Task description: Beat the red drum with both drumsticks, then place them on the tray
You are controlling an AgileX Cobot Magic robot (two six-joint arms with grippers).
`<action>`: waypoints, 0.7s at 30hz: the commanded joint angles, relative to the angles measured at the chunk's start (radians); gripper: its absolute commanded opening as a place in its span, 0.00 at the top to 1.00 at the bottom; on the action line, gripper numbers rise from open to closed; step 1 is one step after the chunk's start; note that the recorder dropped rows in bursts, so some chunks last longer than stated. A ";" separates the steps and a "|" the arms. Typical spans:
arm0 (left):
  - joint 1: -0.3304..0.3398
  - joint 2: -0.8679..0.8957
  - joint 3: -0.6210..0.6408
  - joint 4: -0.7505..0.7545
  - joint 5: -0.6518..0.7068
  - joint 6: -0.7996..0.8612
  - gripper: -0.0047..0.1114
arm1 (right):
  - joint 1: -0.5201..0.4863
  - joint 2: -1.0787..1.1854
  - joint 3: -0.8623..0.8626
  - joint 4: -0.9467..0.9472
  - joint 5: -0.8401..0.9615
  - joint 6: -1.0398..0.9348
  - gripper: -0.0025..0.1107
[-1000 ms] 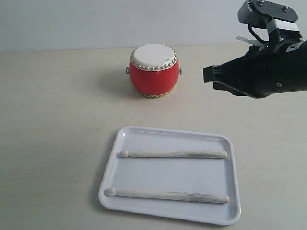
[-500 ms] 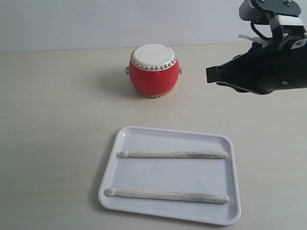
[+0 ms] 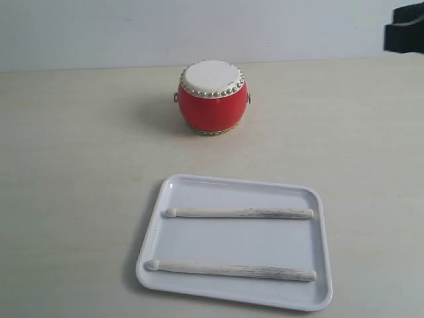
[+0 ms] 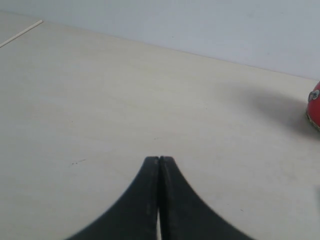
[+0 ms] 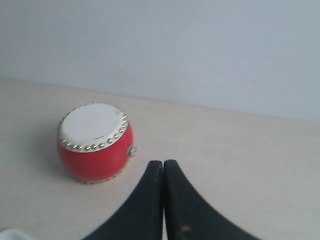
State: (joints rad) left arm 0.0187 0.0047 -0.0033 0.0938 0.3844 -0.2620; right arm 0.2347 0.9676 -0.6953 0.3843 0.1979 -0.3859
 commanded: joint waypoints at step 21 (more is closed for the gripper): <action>0.004 -0.005 0.003 -0.002 -0.016 0.004 0.96 | -0.318 -0.653 0.509 0.000 -0.013 -0.002 0.98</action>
State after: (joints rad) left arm 0.0187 0.0047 -0.0033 0.0938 0.3844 -0.2620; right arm -0.0775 0.3236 -0.2114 0.3797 0.1938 -0.3859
